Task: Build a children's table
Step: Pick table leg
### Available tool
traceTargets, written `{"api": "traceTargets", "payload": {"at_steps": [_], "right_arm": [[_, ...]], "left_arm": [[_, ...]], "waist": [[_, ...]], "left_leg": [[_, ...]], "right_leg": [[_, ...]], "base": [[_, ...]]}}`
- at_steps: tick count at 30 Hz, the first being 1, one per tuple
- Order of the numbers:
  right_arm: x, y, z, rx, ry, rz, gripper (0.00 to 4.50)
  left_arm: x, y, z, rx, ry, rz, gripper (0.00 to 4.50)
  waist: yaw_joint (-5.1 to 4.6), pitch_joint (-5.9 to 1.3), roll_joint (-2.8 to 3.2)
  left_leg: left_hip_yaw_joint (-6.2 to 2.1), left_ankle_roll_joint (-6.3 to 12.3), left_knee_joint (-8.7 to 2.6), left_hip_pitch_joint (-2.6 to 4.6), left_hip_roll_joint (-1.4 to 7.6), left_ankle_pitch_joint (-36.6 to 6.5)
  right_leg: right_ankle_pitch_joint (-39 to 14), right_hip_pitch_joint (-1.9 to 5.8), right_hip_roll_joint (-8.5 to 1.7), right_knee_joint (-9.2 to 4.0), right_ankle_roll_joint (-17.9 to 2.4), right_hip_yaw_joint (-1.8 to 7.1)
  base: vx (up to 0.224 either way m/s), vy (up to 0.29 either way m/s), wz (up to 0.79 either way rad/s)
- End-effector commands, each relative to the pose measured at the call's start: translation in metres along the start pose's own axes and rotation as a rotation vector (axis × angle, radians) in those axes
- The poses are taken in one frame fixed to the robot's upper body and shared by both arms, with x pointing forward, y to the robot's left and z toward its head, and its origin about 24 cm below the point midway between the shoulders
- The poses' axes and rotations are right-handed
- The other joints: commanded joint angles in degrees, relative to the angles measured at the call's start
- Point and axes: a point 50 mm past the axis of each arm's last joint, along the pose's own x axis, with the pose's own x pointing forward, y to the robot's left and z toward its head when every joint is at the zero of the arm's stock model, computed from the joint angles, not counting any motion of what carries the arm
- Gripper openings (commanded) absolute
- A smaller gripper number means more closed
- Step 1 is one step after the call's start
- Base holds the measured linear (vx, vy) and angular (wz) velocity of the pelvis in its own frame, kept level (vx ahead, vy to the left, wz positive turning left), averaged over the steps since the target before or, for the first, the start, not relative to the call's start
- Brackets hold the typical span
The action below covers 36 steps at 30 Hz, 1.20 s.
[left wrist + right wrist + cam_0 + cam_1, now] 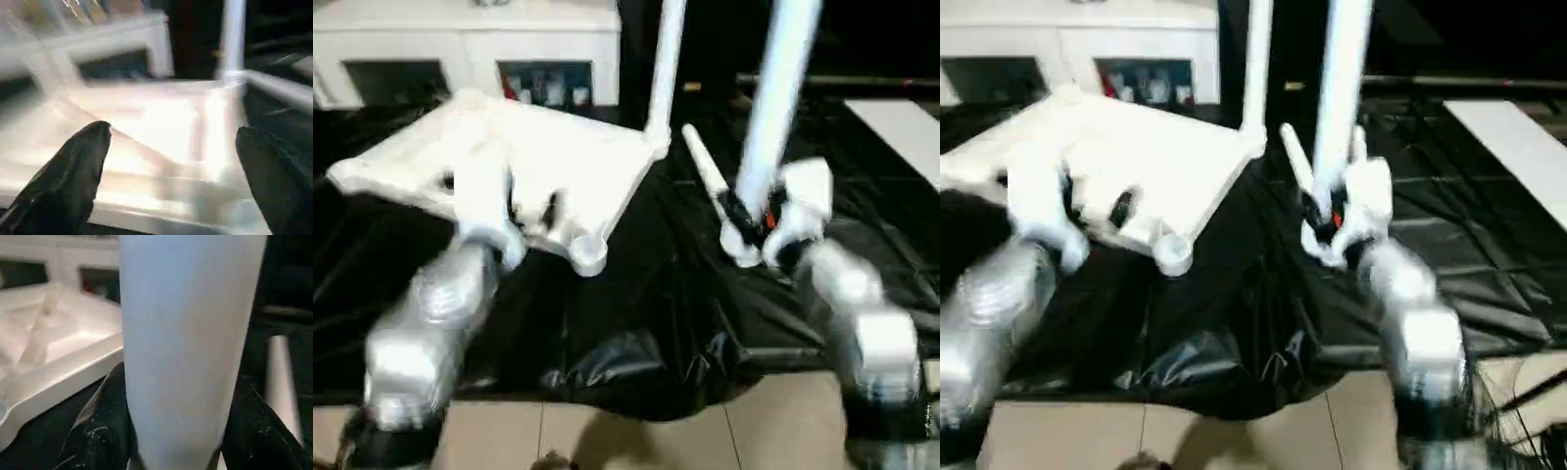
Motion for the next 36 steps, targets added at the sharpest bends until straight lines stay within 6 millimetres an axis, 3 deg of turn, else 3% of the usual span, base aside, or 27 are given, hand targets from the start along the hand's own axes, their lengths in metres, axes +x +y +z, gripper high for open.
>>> {"api": "traceTargets", "payload": {"at_steps": [1, 3, 5, 6, 9, 10, 11, 12, 14, 15, 16, 17, 20, 23, 25, 26, 27, 28, 29, 30, 31, 32, 33, 34, 35, 36], "right_arm": [[-0.006, 0.003, -0.003, -0.004, -0.025, 0.007, 1.85], [-0.01, 0.008, -0.012, 0.034, -0.018, 0.019, 1.85], [-0.011, 0.014, -0.018, 0.063, -0.033, 0.005, 1.85], [-0.012, 0.019, -0.02, 0.066, -0.042, -0.007, 1.85], [-0.014, 0.026, -0.025, 0.073, -0.052, -0.024, 1.85], [-0.014, 0.028, -0.025, 0.071, -0.054, -0.027, 1.85], [-0.013, 0.029, -0.024, 0.074, -0.055, -0.031, 1.85], [-0.01, 0.027, -0.022, 0.084, -0.062, -0.028, 1.85], [-0.005, 0.024, -0.023, 0.082, -0.062, -0.026, 1.85], [-0.004, 0.022, -0.024, 0.066, -0.055, -0.027, 1.85], [-0.002, 0.022, -0.024, 0.06, -0.056, -0.022, 1.85], [-0.001, 0.022, -0.023, 0.045, -0.065, -0.013, 1.85], [-0.001, 0.025, -0.021, 0.021, -0.085, -0.005, 1.85], [-0.001, 0.027, -0.02, 0.02, -0.093, 0.001, 1.85], [-0.001, 0.028, -0.022, 0.029, -0.095, 0.002, 1.85], [0.001, 0.028, -0.022, 0.032, -0.096, 0.001, 1.85], [0.002, 0.029, -0.023, 0.037, -0.097, -0.002, 1.85], [0.004, 0.031, -0.024, 0.041, -0.103, -0.004, 1.85], [0.004, 0.031, -0.024, 0.042, -0.105, -0.004, 1.85], [0.005, 0.033, -0.024, 0.046, -0.112, -0.004, 1.85], [0.007, 0.034, -0.024, 0.049, -0.117, -0.004, 1.85], [0.008, 0.035, -0.023, 0.049, -0.118, -0.004, 1.85], [0.008, 0.035, -0.023, 0.049, -0.119, -0.004, 1.85], [0.011, 0.036, -0.022, 0.047, -0.121, 0.004, 1.85], [0.014, 0.036, -0.022, 0.04, -0.123, 0.013, 1.85], [0.015, 0.035, -0.022, 0.036, -0.124, 0.017, 1.85]], "left_arm": [[-0.004, -0.008, -0.017, 0.001, -0.016, 0.047, 4.5], [-0.008, -0.012, -0.03, -0.017, 0.0, 0.078, 4.5], [-0.01, -0.016, -0.036, -0.002, 0.009, 0.093, 4.5], [-0.011, -0.017, -0.039, 0.002, 0.014, 0.109, 4.5], [-0.01, -0.016, -0.046, -0.007, 0.023, 0.159, 4.5], [-0.01, -0.015, -0.047, -0.011, 0.017, 0.166, 4.5], [-0.01, -0.013, -0.047, -0.021, 0.009, 0.179, 4.5], [-0.008, -0.013, -0.045, -0.039, -0.005, 0.184, 4.5], [-0.004, -0.013, -0.045, -0.035, -0.017, 0.194, 4.5], [-0.003, -0.014, -0.043, -0.018, -0.028, 0.188, 4.5], [-0.002, -0.014, -0.041, -0.015, -0.035, 0.186, 4.5], [-0.002, -0.014, -0.04, -0.014, -0.037, 0.189, 4.5], [-0.001, -0.01, -0.041, -0.007, -0.038, 0.196, 4.5], [0.0, -0.01, -0.04, 0.006, -0.042, 0.197, 4.5], [0.002, -0.009, -0.038, 0.006, -0.052, 0.191, 4.5], [0.004, -0.009, -0.037, 0.012, -0.056, 0.188, 4.5], [0.006, -0.008, -0.037, 0.015, -0.058, 0.185, 4.5], [0.008, -0.008, -0.037, 0.022, -0.058, 0.181, 4.5], [0.008, -0.008, -0.037, 0.023, -0.058, 0.18, 4.5], [0.011, -0.008, -0.037, 0.029, -0.066, 0.175, 4.5], [0.013, -0.008, -0.036, 0.034, -0.072, 0.17, 4.5], [0.015, -0.008, -0.034, 0.037, -0.077, 0.166, 4.5], [0.015, -0.008, -0.034, 0.038, -0.078, 0.166, 4.5], [0.018, -0.008, -0.032, 0.031, -0.082, 0.169, 4.5], [0.02, -0.01, -0.031, 0.027, -0.085, 0.167, 4.5], [0.022, -0.01, -0.031, 0.026, -0.085, 0.166, 4.5]], "waist": [[-0.47, -4.11, 0.15], [-0.86, -3.87, 0.85], [-1.6, -4.01, 0.56], [-1.8, -3.86, 1.6], [-2.26, -3.56, 1.38], [-2.4, -3.6, 1.14], [-2.5, -3.56, 1.68], [-2.7, -3.58, 1.29], [-2.87, -3.68, 1.49], [-2.76, -3.67, 0.99], [-2.76, -3.68, 1.19], [-2.9, -3.01, 1.48], [-2.9, -3.56, 1.42], [-2.87, -3.63, 1.59], [-2.67, -3.84, 2.2], [-2.66, -3.84, 2.16], [-2.55, -3.96, 2.58], [-2.47, -4.1, 2.62], [-2.27, -4.05, 1.99], [-1.58, -4.27, 2.48], [-1.29, -4.32, 2.34], [-0.65, -4.44, 2.17], [0.15, -4.66, 2.35], [0.38, -4.6, 3.08], [0.19, -4.66, 3.27], [0.01, -5.18, 3.58]], "left_leg": [[-0.09, -2.57, -3.51, 0.92, 0.34, -11.13], [-0.12, -2.91, -3.78, 1.03, 0.52, -13.43], [-0.34, -2.71, -4.02, 0.92, 0.46, -15.58], [-0.49, -2.86, -4.06, 1.03, 0.48, -17.06], [-0.51, -2.84, -4.16, 1.17, 0.22, -20.45], [-0.56, -2.7, -4.16, 1.12, 0.22, -20.4], [-0.57, -2.58, -4.12, 1.16, 0.22, -20.43], [-0.59, -2.39, -4.12, 0.91, 0.15, -19.98], [-0.55, -2.25, -4.0, 1.01, 0.2, -19.67], [-0.53, -1.85, -3.96, 0.85, 0.12, -18.92], [-0.57, -1.81, -4.01, 0.9, 0.19, -18.73], [-0.59, -1.8, -4.15, 0.75, 0.21, -18.92], [-0.55, -1.56, -3.9, 0.73, 0.2, -17.27], [-0.53, -1.16, -3.83, 0.72, 0.22, -15.48], [-0.61, -1.24, -3.78, 0.83, 0.23, -15.54], [-0.61, -1.26, -3.79, 0.81, 0.26, -15.95], [-0.52, -0.92, -3.71, 0.78, 0.11, -16.43], [-0.38, -0.41, -3.56, 0.74, 0.01, -16.49], [0.01, 1.88, -3.2, 0.17, -0.42, -15.5], [0.04, 4.88, -2.4, -0.18, -0.54, -13.15], [-0.02, 6.44, -1.81, -0.54, -0.54, -11.93], [-0.87, 9.51, -0.39, -1.45, -0.34, -9.16], [-1.62, 11.74, 1.12, -1.99, 0.0, -6.58], [-2.16, 12.38, 1.26, -2.09, 0.4, -6.07], [-2.06, 13.22, 0.51, -1.79, 0.56, -5.93], [-1.26, 15.38, -0.28, -0.75, 0.07, -4.95]], "right_leg": [[-9.38, 2.47, -2.65, -5.29, -1.87, 2.05], [-10.39, 2.27, -2.67, -5.53, -3.31, 2.08], [-10.88, 2.36, -2.65, -5.57, -3.95, 2.04], [-12.06, 1.98, -2.73, -5.73, -4.27, 2.05], [-16.35, 1.89, -2.67, -6.38, -4.01, 2.01], [-16.76, 2.01, -2.67, -6.32, -3.75, 2.05], [-16.7, 1.77, -2.64, -6.36, -3.85, 2.15], [-16.06, 2.02, -2.64, -6.35, -3.97, 2.13], [-15.46, 1.92, -2.68, -6.24, -4.28, 2.16], [-15.28, 1.99, -2.74, -6.1, -4.45, 2.16], [-15.21, 1.94, -2.78, -6.08, -4.59, 2.14], [-14.95, 1.64, -2.69, -6.15, -4.73, 2.16], [-11.68, 2.08, -2.72, -5.78, -5.37, 2.19], [-7.72, 2.2, -2.62, -5.41, -6.32, 2.12], [-7.36, 2.3, -2.75, -5.33, -6.76, 2.07], [-7.45, 2.34, -2.77, -5.38, -7.0, 2.05], [-8.25, 2.36, -3.02, -5.48, -7.2, 2.14], [-8.76, 2.48, -3.41, -5.63, -7.45, 2.31], [-10.68, 2.89, -4.38, -6.06, -7.85, 2.92], [-12.62, 3.24, -6.02, -6.58, -8.29, 3.78], [-13.37, 3.43, -6.98, -7.02, -8.47, 4.34], [-15.07, 4.02, -9.31, -7.59, -8.7, 5.47], [-15.91, 4.13, -11.16, -7.96, -9.35, 6.58], [-16.18, 3.94, -11.52, -7.99, -10.07, 6.64], [-16.1, 3.35, -9.98, -7.66, -11.31, 5.51], [-12.74, 2.65, -7.67, -6.63, -11.78, 3.98]], "base": [[0.0, 0.0, 0.0], [0.0, 0.0, 0.0], [0.0, 0.0, 0.0], [0.0, 0.0, 0.0], [0.0, 0.0, 0.0], [0.0, 0.0, 0.0], [0.0, 0.0, 0.0], [0.0, 0.0, 0.0], [0.0, 0.0, 0.0], [0.0, 0.0, 0.0], [0.0, 0.0, 0.0], [0.0, 0.0, 0.0], [0.0, 0.0, 0.0], [0.0, 0.0, 0.0], [0.0, 0.0, 0.0], [0.0, 0.0, 0.0], [0.0, 0.0, 0.0], [0.0, 0.0, 0.0], [0.0, 0.0, 0.0], [0.0, 0.0, 0.0], [0.0, 0.0, 0.0], [0.0, 0.0, 0.0], [-0.008, 0.064, -0.02], [-0.007, 0.112, 0.03], [-0.007, 0.112, 0.03], [-0.01, 0.145, 0.12]]}}
